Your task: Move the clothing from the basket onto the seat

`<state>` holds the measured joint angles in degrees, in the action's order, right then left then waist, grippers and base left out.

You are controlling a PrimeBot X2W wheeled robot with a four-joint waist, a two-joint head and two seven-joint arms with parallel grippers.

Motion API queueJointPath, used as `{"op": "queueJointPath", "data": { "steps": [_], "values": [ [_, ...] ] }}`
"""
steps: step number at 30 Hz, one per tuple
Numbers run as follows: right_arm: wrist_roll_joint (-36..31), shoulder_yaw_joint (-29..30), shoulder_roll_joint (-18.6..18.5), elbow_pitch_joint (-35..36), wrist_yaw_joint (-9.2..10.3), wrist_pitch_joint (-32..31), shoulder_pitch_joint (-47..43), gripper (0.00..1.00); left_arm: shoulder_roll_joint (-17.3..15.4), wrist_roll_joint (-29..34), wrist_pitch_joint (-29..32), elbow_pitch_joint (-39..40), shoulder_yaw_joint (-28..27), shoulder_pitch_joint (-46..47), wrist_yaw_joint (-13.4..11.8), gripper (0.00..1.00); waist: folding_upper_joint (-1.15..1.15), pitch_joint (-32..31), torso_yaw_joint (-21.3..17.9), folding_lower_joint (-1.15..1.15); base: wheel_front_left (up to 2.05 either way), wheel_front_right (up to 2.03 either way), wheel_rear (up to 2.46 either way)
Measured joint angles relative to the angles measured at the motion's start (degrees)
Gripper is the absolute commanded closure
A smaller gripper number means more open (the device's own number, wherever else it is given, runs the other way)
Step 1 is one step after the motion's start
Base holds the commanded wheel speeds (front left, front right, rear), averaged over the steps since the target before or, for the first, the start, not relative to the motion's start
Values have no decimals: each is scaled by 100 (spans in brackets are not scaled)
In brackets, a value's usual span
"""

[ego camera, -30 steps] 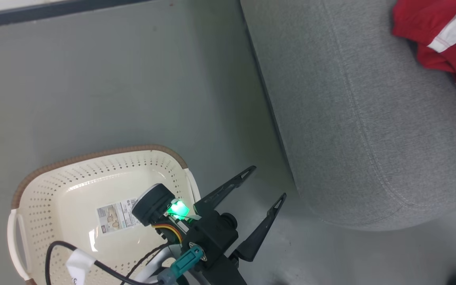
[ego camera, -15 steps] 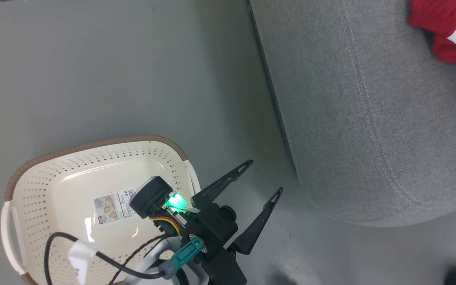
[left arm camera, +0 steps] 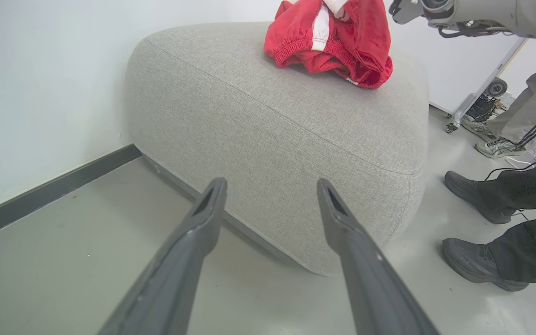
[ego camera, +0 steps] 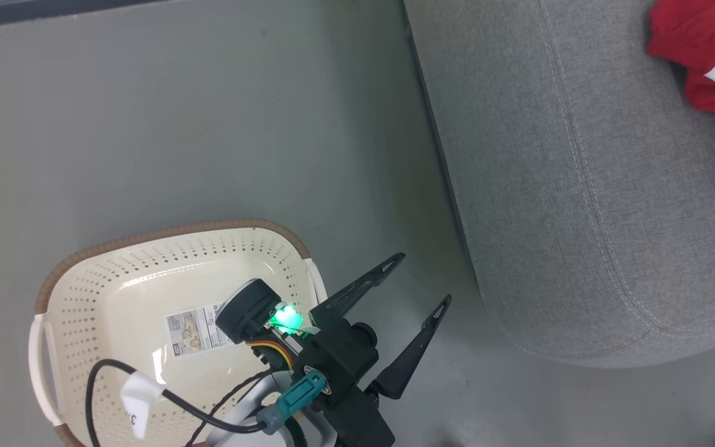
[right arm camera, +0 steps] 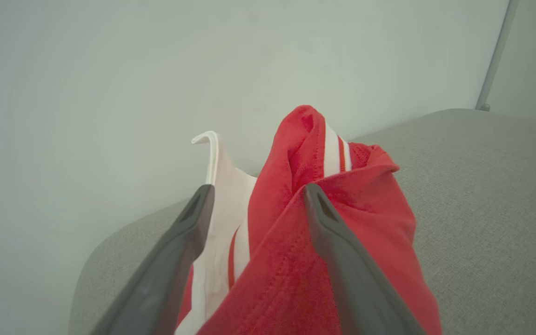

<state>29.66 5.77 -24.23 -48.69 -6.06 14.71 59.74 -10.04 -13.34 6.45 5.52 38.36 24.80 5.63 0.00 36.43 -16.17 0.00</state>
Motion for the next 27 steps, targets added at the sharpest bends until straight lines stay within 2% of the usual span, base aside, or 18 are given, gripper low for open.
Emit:
{"op": "queueJointPath", "data": {
  "steps": [10,27],
  "values": [
    [-200,-263,154,152,-51,0,-169,0,189,-103,-359,-361,26,4,43,0,0,-409,92,0,0,0,0],
    [-524,-661,755,1035,-101,0,-1758,0,297,-357,-918,-773,-211,-351,-166,0,-1,-1425,416,-1,0,0,0]
  ]
}}
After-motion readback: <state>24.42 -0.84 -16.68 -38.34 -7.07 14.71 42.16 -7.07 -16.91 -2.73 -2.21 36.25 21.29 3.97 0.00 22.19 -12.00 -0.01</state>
